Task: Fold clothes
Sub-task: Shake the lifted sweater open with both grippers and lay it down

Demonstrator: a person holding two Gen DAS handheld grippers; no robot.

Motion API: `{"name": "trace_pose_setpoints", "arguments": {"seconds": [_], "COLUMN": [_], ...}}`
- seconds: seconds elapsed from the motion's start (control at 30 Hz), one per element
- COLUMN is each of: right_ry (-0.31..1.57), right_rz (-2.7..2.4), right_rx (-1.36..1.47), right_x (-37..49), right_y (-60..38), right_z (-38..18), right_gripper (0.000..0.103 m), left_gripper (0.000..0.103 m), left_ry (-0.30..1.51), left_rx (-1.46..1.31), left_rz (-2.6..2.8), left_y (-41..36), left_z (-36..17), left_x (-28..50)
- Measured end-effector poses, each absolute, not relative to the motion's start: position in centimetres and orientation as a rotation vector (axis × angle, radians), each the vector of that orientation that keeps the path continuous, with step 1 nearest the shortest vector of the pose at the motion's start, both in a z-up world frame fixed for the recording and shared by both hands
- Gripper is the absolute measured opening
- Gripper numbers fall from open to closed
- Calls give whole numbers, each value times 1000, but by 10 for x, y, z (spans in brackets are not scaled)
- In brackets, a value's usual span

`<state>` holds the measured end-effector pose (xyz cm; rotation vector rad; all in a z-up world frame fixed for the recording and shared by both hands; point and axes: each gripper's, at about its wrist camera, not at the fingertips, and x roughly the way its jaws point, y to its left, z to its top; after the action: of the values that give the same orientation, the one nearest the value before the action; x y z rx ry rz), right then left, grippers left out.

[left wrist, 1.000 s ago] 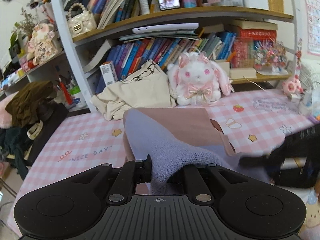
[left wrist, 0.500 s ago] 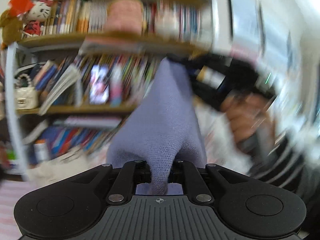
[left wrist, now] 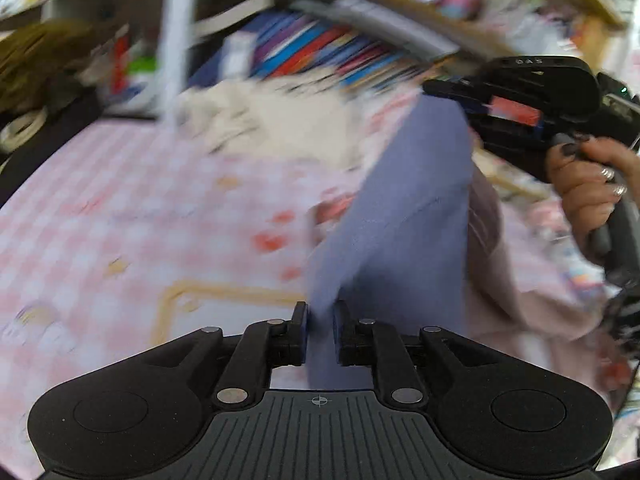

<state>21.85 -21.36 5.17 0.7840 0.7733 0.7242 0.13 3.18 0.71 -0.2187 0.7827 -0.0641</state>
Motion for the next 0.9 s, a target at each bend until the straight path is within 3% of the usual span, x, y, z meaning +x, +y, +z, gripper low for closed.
{"name": "trace_pose_setpoints", "arguments": {"seconds": [0.13, 0.2, 0.27, 0.37, 0.43, 0.9], "right_ry": [799, 811, 855, 894, 856, 822], "right_rz": [655, 634, 636, 582, 586, 407], "right_rx": [673, 626, 581, 471, 443, 149], "right_x": [242, 252, 267, 272, 254, 105], "right_y": [-172, -154, -134, -119, -132, -291], "right_z": [43, 36, 28, 16, 15, -22], "right_gripper": [7, 7, 12, 33, 45, 50], "left_gripper": [16, 23, 39, 55, 59, 64], "left_ry": [785, 769, 759, 758, 777, 902], "left_rx": [-171, -163, -179, -200, -197, -328], "left_rz": [-22, -21, -12, -17, -31, -191], "left_y": [53, 60, 64, 69, 66, 15], "left_z": [4, 8, 7, 4, -2, -28], "left_x": [-10, -17, -16, -14, -13, 7]}}
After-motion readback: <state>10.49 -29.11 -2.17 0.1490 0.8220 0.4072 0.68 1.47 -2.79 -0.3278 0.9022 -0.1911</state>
